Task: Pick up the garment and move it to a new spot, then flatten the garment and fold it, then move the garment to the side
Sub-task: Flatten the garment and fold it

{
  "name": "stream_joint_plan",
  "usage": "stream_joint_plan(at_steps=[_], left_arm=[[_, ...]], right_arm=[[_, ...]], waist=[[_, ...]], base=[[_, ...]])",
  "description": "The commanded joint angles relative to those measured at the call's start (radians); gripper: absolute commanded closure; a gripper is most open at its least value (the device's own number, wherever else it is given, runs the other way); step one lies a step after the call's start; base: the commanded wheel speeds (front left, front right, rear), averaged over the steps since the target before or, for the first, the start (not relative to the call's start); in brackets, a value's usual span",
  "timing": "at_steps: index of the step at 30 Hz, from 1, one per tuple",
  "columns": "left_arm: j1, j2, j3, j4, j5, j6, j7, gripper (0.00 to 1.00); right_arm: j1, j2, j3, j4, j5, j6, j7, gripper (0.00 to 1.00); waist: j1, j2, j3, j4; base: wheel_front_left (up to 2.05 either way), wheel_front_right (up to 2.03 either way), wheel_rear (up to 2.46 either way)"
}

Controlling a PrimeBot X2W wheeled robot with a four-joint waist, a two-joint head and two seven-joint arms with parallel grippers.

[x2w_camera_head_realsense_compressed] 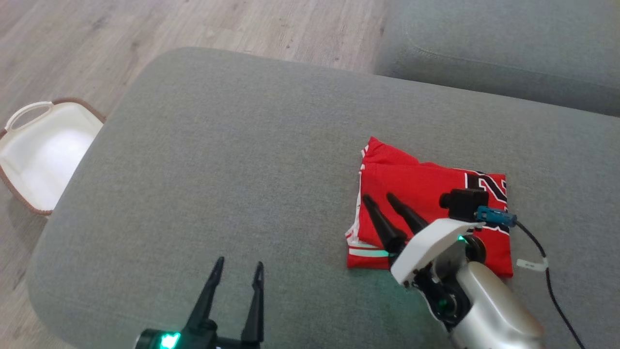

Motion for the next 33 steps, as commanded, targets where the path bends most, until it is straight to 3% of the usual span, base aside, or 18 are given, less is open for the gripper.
stream_joint_plan(at_steps=[1, 3, 5, 11, 19, 25, 33], left_arm=[[-0.049, -0.018, 0.049, -0.037, 0.005, 0.008, -0.008, 0.00], [-0.043, -0.024, 0.067, -0.042, 0.001, 0.014, -0.008, 0.00], [-0.024, -0.031, 0.099, -0.053, -0.009, 0.021, -0.008, 0.00], [0.010, -0.034, 0.151, -0.070, -0.013, 0.015, -0.008, 0.00], [0.073, -0.032, 0.225, -0.154, 0.020, -0.002, -0.008, 0.00], [0.131, -0.037, 0.251, -0.157, 0.020, -0.039, -0.008, 0.00], [0.155, -0.047, 0.291, -0.152, 0.012, -0.056, -0.008, 0.00]], right_arm=[[-0.064, 0.012, 0.033, -0.031, -0.004, -0.001, -0.056, 0.00], [-0.070, 0.011, 0.021, -0.033, -0.036, -0.001, -0.118, 0.00], [-0.051, -0.032, -0.004, -0.058, -0.117, -0.001, -0.227, 0.00], [0.062, -0.127, -0.121, -0.121, -0.231, -0.001, -0.358, 0.00], [0.316, -0.166, -0.282, -0.267, -0.349, -0.001, -0.387, 0.00], [0.449, -0.161, -0.274, -0.326, -0.384, -0.001, -0.387, 0.00], [0.478, -0.136, -0.292, -0.345, -0.420, -0.001, -0.387, 0.00]], waist=[[0.0000, 0.0000, 0.002, -0.009], [0.0000, 0.0000, -0.006, -0.026], [0.0000, 0.0000, -0.033, -0.067], [0.0000, 0.0000, -0.072, -0.143], [0.0000, 0.0000, -0.101, -0.237], [0.0000, 0.0000, -0.117, -0.269], [0.0000, 0.0000, -0.124, -0.285]], base=[[0.00, 0.00, 0.00], [0.00, 0.00, 0.00], [0.00, 0.00, 0.00], [0.00, 0.00, 0.00], [0.00, 0.00, 0.00], [0.00, 0.00, 0.00], [0.00, 0.00, 0.00]])
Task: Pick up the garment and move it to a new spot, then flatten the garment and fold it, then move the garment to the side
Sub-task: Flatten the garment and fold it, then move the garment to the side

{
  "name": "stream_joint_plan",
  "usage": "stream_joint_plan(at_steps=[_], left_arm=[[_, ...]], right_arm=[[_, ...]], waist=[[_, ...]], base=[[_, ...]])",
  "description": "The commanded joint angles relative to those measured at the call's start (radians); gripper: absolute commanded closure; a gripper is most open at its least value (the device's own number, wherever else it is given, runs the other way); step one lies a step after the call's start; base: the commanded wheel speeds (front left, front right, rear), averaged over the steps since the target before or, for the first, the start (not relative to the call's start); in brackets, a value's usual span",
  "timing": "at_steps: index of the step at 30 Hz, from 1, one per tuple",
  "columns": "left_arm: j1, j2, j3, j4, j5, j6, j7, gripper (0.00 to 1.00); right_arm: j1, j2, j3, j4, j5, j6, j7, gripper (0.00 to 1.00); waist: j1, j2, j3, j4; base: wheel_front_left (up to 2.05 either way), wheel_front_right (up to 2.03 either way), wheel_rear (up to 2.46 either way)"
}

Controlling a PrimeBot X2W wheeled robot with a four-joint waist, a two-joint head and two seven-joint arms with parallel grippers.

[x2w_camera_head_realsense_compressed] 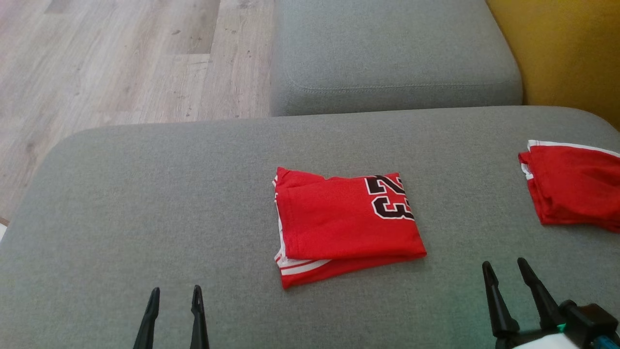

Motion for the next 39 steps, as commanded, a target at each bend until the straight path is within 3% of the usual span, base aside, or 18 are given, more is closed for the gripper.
stream_joint_plan(at_steps=[1, 18, 33, 39], left_arm=[[-0.030, -0.015, 0.042, -0.025, 0.000, -0.004, -0.008, 0.00], [-0.014, -0.019, 0.055, -0.010, 0.019, -0.023, -0.008, 0.00], [-0.027, -0.020, 0.053, -0.046, 0.021, 0.002, -0.008, 0.00], [-0.050, -0.020, 0.031, -0.072, 0.023, -0.005, -0.008, 0.00]], right_arm=[[-0.027, -0.014, 0.013, -0.035, -0.013, -0.001, -0.012, 0.00], [-0.016, 0.001, 0.002, -0.023, -0.032, -0.001, -0.012, 0.00], [-0.032, 0.002, -0.019, -0.013, -0.042, -0.001, -0.012, 0.00], [-0.118, 0.006, -0.007, 0.068, -0.017, -0.001, -0.012, 0.00]], waist=[[0.0001, 0.0000, -0.002, -0.001], [0.0001, 0.0000, -0.013, 0.003], [0.0001, 0.0000, 0.017, 0.017], [0.0001, 0.0000, 0.068, 0.041]], base=[[0.00, 0.00, 0.00], [0.00, 0.00, 0.00], [0.00, 0.00, 0.00], [0.00, 0.00, 0.00]])
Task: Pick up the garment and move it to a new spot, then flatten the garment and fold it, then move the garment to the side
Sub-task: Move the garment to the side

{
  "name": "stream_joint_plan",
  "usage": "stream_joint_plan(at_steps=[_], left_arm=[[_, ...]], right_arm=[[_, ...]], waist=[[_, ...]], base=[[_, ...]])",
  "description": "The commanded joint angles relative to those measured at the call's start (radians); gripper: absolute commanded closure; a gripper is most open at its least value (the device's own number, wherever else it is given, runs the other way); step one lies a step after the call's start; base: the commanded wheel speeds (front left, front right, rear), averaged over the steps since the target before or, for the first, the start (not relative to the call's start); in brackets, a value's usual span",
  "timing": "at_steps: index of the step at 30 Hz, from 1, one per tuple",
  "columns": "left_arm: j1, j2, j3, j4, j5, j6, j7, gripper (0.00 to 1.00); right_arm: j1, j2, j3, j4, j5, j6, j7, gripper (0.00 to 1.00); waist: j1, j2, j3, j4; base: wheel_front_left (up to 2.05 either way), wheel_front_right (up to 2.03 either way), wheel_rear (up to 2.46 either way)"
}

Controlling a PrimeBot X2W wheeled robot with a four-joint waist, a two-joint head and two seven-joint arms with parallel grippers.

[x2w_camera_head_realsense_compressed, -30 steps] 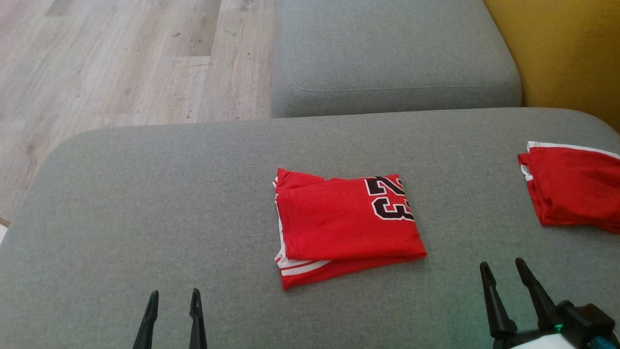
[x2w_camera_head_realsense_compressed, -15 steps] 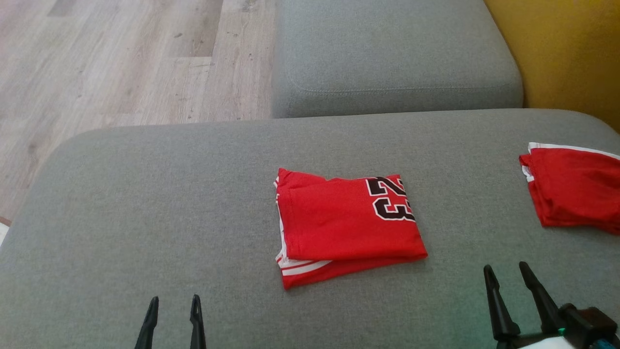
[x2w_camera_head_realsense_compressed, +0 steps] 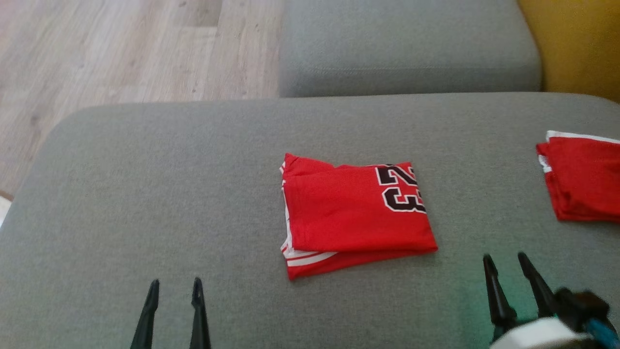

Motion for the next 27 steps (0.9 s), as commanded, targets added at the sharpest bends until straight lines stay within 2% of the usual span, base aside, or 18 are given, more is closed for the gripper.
stream_joint_plan(at_steps=[1, 6, 11, 17, 18, 19, 23, 27], left_arm=[[-0.057, -0.013, 0.018, -0.039, 0.005, 0.002, -0.008, 0.00], [-0.081, -0.013, -0.021, -0.048, 0.018, 0.006, -0.008, 0.00], [-0.121, -0.013, -0.047, -0.044, 0.009, 0.047, -0.008, 0.00], [-0.152, -0.013, -0.088, -0.021, -0.021, 0.065, -0.008, 0.00], [-0.154, -0.013, -0.095, -0.015, -0.037, 0.062, -0.008, 0.00], [-0.157, -0.013, -0.100, -0.007, -0.051, 0.056, -0.008, 0.00], [-0.173, -0.013, -0.096, -0.007, -0.073, 0.061, -0.008, 0.00], [-0.187, -0.013, -0.084, -0.018, -0.069, 0.079, -0.008, 0.00]], right_arm=[[-0.084, -0.014, 0.023, -0.002, 0.003, -0.001, -0.012, 0.00], [-0.257, -0.005, 0.047, 0.154, 0.032, -0.001, 0.054, 0.00], [-0.434, 0.000, 0.080, 0.321, 0.063, -0.001, 0.148, 0.00], [-0.558, 0.027, 0.142, 0.530, 0.125, -0.001, 0.256, 0.01], [-0.570, 0.029, 0.155, 0.553, 0.133, -0.001, 0.259, 0.82], [-0.582, 0.031, 0.169, 0.572, 0.139, -0.001, 0.260, 1.00], [-0.632, 0.011, 0.199, 0.605, 0.152, -0.001, 0.200, 1.00], [-0.694, -0.079, 0.232, 0.616, 0.101, -0.001, 0.153, 1.00]], waist=[[-0.0001, 0.0000, 0.019, 0.016], [-0.0001, 0.0000, 0.067, 0.055], [-0.0001, 0.0000, 0.114, 0.096], [-0.0001, 0.0000, 0.152, 0.127], [-0.0001, 0.0000, 0.158, 0.127], [-0.0001, 0.0000, 0.164, 0.125], [-0.0001, 0.0000, 0.186, 0.091], [-0.0001, 0.0000, 0.216, 0.029]], base=[[0.00, 0.00, 0.00], [0.00, 0.00, 0.00], [0.00, 0.00, 0.00], [0.00, 0.00, 0.00], [0.00, 0.00, 0.00], [0.00, 0.00, 0.00], [0.00, 0.00, 0.00], [0.00, 0.00, 0.00]])
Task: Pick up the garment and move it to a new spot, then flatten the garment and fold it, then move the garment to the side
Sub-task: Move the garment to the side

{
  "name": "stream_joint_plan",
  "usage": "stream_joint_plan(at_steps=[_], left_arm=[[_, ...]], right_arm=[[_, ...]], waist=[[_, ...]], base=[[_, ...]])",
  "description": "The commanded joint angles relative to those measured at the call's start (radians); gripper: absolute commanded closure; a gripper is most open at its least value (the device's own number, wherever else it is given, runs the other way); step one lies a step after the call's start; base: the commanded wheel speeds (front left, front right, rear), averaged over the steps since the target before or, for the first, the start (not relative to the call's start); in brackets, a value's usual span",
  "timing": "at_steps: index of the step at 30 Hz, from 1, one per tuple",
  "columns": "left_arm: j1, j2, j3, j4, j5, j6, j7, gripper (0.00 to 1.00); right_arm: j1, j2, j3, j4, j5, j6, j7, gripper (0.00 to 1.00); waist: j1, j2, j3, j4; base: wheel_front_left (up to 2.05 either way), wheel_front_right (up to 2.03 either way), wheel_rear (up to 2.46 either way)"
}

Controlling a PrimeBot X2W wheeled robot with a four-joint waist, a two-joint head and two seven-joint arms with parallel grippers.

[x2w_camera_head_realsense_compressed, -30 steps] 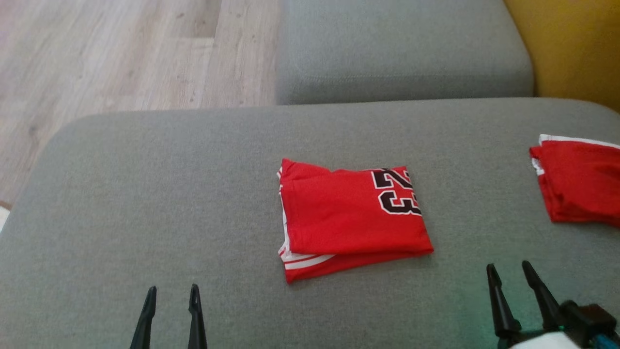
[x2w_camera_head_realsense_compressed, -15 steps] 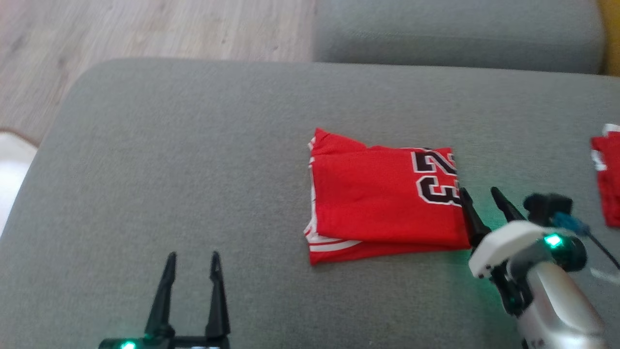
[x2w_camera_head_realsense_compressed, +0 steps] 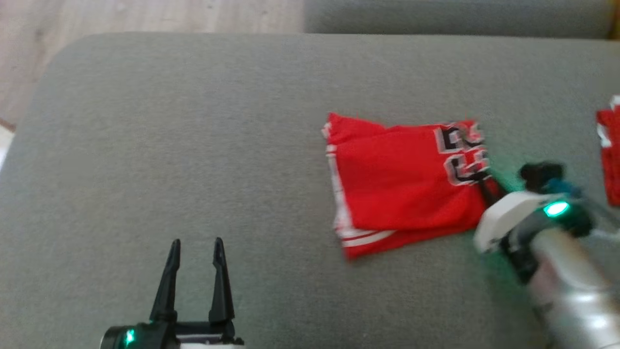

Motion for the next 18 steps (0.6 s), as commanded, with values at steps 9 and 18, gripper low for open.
stream_joint_plan(at_steps=[9, 18], left_arm=[[-0.117, -0.010, 0.040, -0.059, -0.003, 0.023, -0.008, 0.00], [-0.174, -0.010, 0.044, -0.039, 0.014, 0.007, -0.008, 0.00]], right_arm=[[-0.168, -0.352, -0.012, -0.059, -0.040, -0.001, 0.010, 1.00], [-0.228, -0.559, -0.106, -0.097, -0.073, -0.001, 0.035, 0.00]], waist=[[-0.0001, 0.0000, 0.116, -0.146], [-0.0001, 0.0000, 0.150, -0.178]], base=[[0.00, 0.00, 0.00], [0.00, 0.00, 0.00]])
